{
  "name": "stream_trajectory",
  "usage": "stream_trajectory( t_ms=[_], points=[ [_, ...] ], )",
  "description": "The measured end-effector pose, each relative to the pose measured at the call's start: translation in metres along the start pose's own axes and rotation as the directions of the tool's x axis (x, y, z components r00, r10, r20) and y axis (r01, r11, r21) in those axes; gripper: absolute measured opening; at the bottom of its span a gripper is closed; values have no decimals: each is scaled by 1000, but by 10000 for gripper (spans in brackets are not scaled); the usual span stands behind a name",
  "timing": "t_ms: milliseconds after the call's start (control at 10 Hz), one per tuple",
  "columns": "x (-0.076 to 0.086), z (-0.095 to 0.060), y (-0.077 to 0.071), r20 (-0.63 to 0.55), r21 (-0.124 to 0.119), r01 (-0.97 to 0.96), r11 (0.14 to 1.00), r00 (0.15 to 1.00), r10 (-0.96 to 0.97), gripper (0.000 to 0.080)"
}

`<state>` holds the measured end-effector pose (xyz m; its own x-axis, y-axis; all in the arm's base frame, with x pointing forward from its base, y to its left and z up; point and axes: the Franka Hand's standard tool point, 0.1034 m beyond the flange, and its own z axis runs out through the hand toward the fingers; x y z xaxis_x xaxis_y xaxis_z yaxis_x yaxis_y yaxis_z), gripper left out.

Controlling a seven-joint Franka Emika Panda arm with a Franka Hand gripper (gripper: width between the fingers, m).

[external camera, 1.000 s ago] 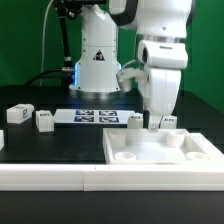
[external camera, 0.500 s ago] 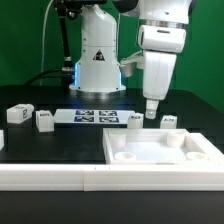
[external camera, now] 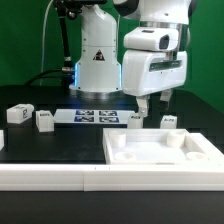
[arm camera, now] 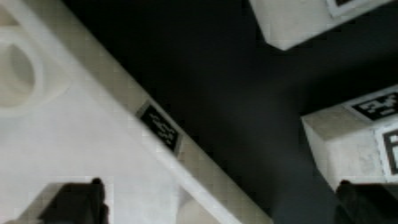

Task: Assemble one leg

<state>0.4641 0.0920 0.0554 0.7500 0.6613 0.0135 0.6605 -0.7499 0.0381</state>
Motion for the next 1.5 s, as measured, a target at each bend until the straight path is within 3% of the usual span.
stream_trajectory(
  t_ms=[200,600,700,900,1100,1500],
  points=[
    [7,1,-9,-3,20,-242,970,970,242,649],
    [9,1,-14,6,47,-488,871,872,489,649],
    [9,1,-16,5,56,-588,807,808,589,649],
    [0,4,-33,3,78,-800,594,596,803,649],
    [0,6,-33,26,93,-882,462,466,884,649],
    [3,7,-45,45,94,-878,470,475,879,649]
  ],
)
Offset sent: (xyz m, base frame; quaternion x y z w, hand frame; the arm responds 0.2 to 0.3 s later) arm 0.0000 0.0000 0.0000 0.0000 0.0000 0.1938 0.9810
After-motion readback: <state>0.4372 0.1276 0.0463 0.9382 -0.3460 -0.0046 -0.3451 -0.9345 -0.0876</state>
